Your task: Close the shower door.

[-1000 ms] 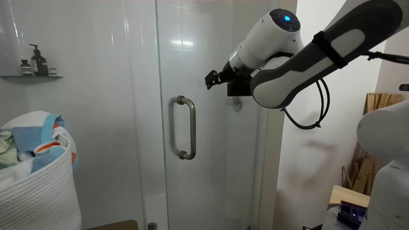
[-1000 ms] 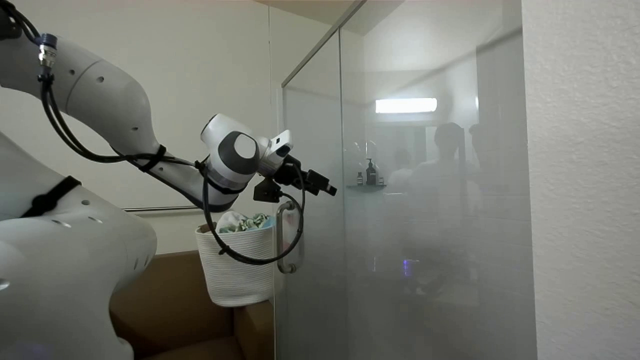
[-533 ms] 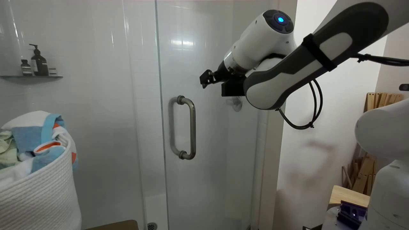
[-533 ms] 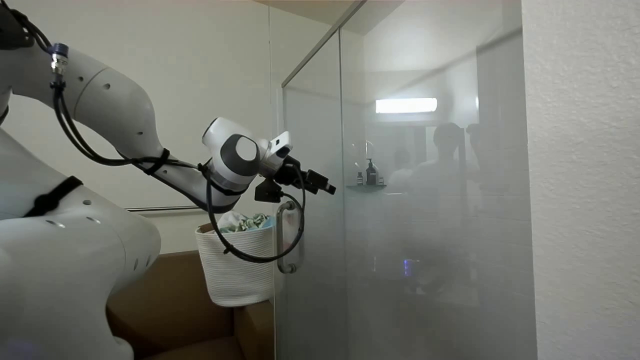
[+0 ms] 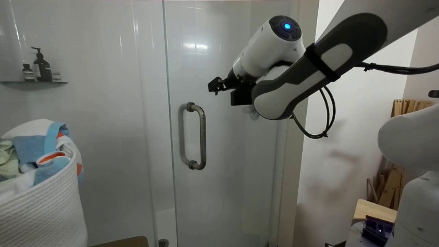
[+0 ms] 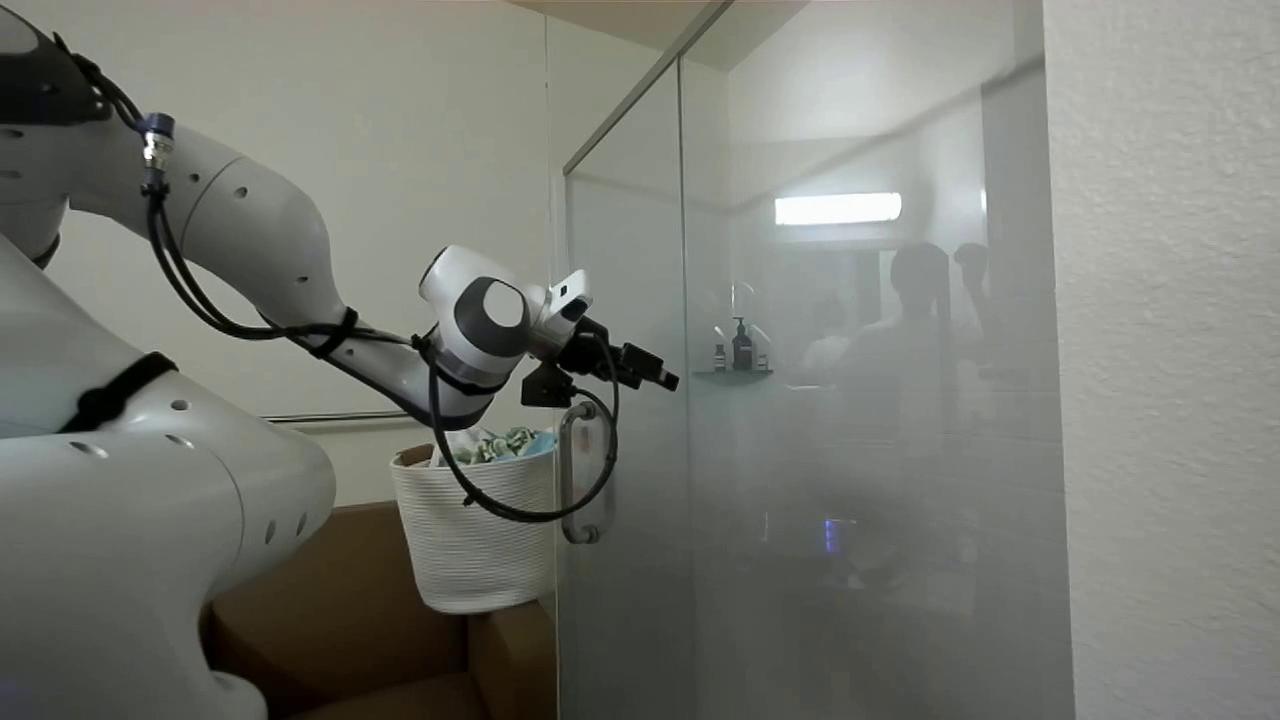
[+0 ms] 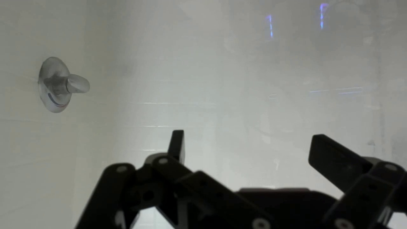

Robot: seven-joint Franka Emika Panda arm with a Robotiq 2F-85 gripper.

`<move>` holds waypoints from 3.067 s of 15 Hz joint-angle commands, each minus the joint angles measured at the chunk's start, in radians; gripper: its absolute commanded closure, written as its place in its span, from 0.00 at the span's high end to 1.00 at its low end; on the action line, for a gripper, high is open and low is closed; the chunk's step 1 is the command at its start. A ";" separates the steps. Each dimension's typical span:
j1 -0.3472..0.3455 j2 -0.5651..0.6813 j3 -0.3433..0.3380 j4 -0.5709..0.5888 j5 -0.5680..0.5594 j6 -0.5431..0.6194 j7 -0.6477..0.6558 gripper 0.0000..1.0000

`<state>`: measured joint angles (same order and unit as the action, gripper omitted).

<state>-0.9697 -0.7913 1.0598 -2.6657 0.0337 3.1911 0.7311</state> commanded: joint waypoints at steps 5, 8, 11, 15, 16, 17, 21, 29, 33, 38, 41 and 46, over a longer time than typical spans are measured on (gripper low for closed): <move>-0.148 0.022 0.124 0.077 0.085 0.008 -0.020 1.00; -0.203 0.014 0.166 0.100 0.108 -0.002 -0.014 1.00; -0.256 0.006 0.203 0.123 0.128 0.000 -0.011 1.00; -0.321 -0.008 0.247 0.150 0.145 0.000 -0.010 1.00; -0.342 -0.005 0.259 0.161 0.149 -0.001 -0.008 1.00; -0.356 -0.005 0.269 0.165 0.155 0.003 -0.005 1.00; -0.434 -0.008 0.326 0.209 0.166 -0.008 -0.005 1.00; -0.509 -0.012 0.389 0.255 0.171 -0.030 -0.020 1.00; -0.519 -0.011 0.395 0.264 0.166 -0.041 -0.023 1.00; -0.590 0.033 0.439 0.335 0.144 -0.080 -0.045 1.00; -0.643 0.021 0.478 0.377 0.144 -0.101 -0.043 1.00; -0.709 0.000 0.528 0.432 0.150 -0.124 -0.042 1.00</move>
<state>-1.6376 -0.7983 1.5621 -2.2721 0.1781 3.0910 0.7306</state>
